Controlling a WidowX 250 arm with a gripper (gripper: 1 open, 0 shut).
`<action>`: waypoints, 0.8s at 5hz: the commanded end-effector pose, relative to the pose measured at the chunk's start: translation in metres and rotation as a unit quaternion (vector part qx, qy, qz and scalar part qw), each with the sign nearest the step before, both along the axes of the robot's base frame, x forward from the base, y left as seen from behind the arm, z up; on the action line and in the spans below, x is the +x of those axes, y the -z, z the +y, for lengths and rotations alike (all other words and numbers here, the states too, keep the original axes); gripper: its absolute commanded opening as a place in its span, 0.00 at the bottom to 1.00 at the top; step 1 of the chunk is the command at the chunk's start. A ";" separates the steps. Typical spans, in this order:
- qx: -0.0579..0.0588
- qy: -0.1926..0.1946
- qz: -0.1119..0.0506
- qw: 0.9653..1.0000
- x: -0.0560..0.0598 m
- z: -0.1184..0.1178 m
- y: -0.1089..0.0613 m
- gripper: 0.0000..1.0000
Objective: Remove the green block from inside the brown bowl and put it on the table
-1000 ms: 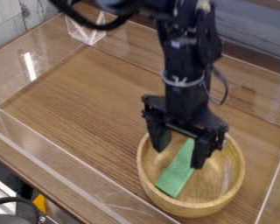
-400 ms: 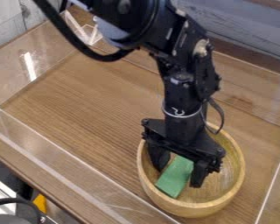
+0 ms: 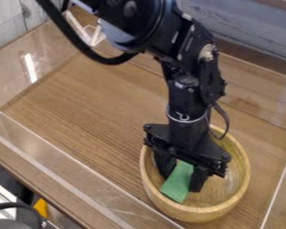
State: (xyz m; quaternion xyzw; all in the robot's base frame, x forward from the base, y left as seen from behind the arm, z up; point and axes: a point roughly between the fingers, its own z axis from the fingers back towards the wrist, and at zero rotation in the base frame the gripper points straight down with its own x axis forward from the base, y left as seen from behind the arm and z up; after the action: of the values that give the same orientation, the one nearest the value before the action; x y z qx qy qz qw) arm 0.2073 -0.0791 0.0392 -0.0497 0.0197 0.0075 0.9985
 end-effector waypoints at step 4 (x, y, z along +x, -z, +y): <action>-0.040 -0.023 -0.061 0.997 0.032 0.036 -0.081 0.00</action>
State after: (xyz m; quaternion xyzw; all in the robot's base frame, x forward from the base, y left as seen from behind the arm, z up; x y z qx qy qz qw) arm 0.2341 -0.0421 0.1093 -0.0886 -0.0196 0.0325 0.9953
